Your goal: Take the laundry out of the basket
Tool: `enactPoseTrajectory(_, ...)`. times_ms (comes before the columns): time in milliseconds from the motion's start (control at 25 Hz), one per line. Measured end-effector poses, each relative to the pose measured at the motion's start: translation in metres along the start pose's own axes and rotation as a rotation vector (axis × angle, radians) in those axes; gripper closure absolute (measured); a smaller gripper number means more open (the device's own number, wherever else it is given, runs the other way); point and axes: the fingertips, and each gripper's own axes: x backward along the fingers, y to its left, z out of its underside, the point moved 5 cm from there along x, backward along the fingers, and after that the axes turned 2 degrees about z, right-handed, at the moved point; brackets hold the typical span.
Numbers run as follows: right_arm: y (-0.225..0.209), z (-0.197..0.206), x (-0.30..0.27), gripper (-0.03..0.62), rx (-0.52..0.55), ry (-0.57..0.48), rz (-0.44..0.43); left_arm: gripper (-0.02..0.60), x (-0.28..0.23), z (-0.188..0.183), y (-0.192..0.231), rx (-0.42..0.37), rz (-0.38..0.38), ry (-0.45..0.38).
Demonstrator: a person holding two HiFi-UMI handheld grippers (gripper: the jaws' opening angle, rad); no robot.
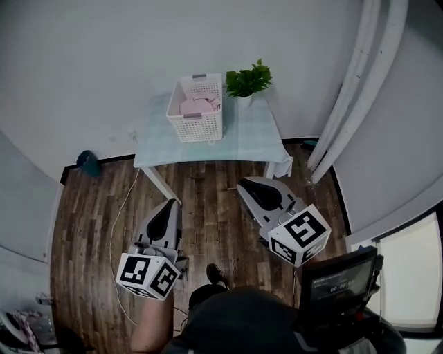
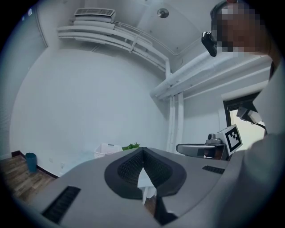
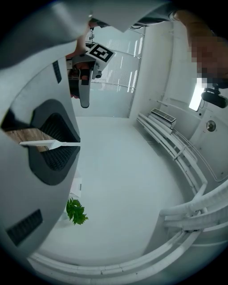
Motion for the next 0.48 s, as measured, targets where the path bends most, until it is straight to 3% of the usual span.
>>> enactPoseTrajectory(480,0.007,-0.005,-0.127,0.572,0.043,0.087,0.025,0.58,-0.036,-0.019,0.122,0.053,0.049,-0.022)
